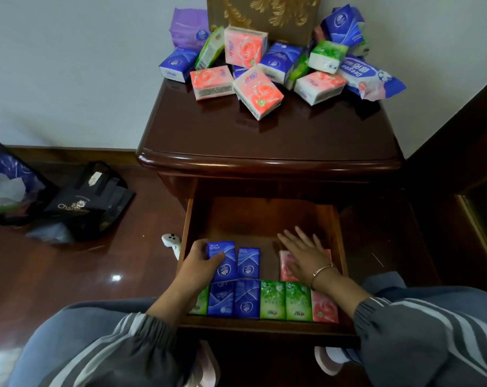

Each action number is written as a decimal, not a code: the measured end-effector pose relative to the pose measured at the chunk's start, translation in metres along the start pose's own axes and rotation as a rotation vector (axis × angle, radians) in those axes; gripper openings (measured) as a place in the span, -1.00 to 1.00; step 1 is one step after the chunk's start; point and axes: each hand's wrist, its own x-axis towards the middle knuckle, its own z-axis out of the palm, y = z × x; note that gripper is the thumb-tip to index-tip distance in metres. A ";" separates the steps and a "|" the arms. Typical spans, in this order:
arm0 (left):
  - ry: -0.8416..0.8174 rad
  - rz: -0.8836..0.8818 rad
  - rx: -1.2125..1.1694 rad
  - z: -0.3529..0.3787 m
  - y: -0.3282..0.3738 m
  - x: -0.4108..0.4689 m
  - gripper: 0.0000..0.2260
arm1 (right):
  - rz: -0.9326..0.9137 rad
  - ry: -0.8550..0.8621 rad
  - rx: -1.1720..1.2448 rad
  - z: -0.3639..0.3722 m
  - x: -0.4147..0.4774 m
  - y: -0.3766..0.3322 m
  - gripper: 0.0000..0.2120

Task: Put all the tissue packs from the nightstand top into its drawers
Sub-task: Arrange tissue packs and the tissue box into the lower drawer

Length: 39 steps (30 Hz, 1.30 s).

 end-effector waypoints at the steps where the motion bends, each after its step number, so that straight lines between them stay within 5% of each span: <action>1: -0.010 0.006 0.030 0.002 -0.002 0.001 -0.73 | 0.016 0.026 -0.003 -0.001 -0.003 0.002 -0.37; 12: -0.008 0.096 0.091 0.063 0.001 0.045 -0.66 | 0.165 -0.068 0.052 0.009 -0.015 0.007 -0.32; 19: 0.072 0.251 0.943 0.083 -0.022 0.061 -0.52 | 0.155 -0.105 0.054 0.004 -0.007 0.012 -0.37; 25: -0.147 0.277 0.891 0.072 -0.022 0.071 -0.64 | 0.084 -0.021 -0.020 0.002 -0.007 0.002 -0.47; 30: -0.141 0.252 0.824 0.055 -0.023 0.077 -0.71 | -0.078 -0.126 -0.157 0.013 -0.006 -0.007 -0.48; 39: -0.203 0.306 0.863 0.042 -0.022 0.086 -0.64 | -0.079 -0.182 -0.243 0.013 -0.004 -0.001 -0.45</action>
